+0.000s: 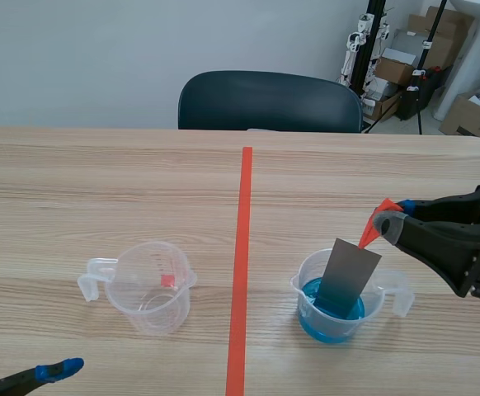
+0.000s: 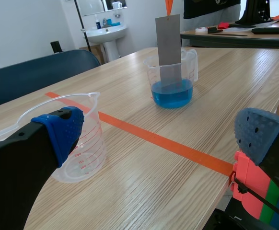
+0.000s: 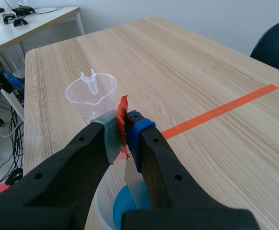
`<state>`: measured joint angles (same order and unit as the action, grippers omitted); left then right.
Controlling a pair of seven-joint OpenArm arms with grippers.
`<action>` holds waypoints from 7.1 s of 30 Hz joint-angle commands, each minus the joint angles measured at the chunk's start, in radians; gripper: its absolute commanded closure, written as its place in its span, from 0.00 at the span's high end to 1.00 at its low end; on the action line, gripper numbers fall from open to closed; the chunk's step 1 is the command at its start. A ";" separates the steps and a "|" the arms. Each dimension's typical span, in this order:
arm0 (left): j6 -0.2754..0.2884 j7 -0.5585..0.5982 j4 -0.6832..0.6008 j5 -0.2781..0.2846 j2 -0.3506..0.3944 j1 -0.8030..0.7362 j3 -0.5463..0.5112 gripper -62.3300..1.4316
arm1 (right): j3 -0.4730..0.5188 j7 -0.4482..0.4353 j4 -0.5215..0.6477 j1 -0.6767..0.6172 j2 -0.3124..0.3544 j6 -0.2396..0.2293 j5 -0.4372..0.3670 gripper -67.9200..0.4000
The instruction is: Do the redox reaction experiment. raise the plate out of the solution
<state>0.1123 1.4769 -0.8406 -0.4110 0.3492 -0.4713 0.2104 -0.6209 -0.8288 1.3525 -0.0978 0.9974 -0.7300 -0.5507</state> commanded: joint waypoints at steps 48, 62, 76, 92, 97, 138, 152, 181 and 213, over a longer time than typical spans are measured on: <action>0.002 0.077 -0.041 0.385 0.253 -0.232 -0.003 1.00 | 0.013 -0.008 0.206 0.012 0.211 -0.016 -0.117 0.01; 0.026 0.077 -0.200 0.594 0.500 -0.436 -0.159 0.30 | 0.014 -0.003 0.284 0.013 0.336 -0.016 -0.224 0.01; 0.285 -0.032 -0.415 0.576 0.683 -0.525 -0.364 0.07 | 0.019 -0.021 0.338 0.013 0.467 -0.016 -0.328 0.01; 0.400 -0.382 -0.663 0.575 0.767 -0.356 -0.366 0.07 | 0.034 -0.034 0.369 0.015 0.595 -0.016 -0.505 0.01; 0.400 -0.484 -0.731 0.576 0.802 -0.339 -0.366 0.07 | 0.034 -0.034 0.393 0.015 0.623 -0.016 -0.537 0.01; 0.407 -0.919 -0.965 0.882 0.937 -0.144 -0.335 0.07 | 0.040 -0.030 0.425 0.015 0.665 -0.016 -0.587 0.01; 0.426 -1.099 -0.965 0.784 0.754 0.228 0.042 0.07 | 0.040 -0.031 0.425 0.015 0.665 -0.016 -0.587 0.01; 0.426 -1.320 -0.860 0.701 0.480 0.671 0.474 0.07 | 0.040 -0.031 0.425 0.015 0.665 -0.016 -0.587 0.01; 0.483 -1.355 -0.755 0.653 0.338 0.768 0.530 0.07 | 0.040 -0.030 0.425 0.015 0.665 -0.016 -0.587 0.01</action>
<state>0.5995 0.1120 -1.5780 0.2279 0.6979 0.2855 0.7399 -0.6033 -0.8394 1.7714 -0.0975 1.6539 -0.7300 -1.1187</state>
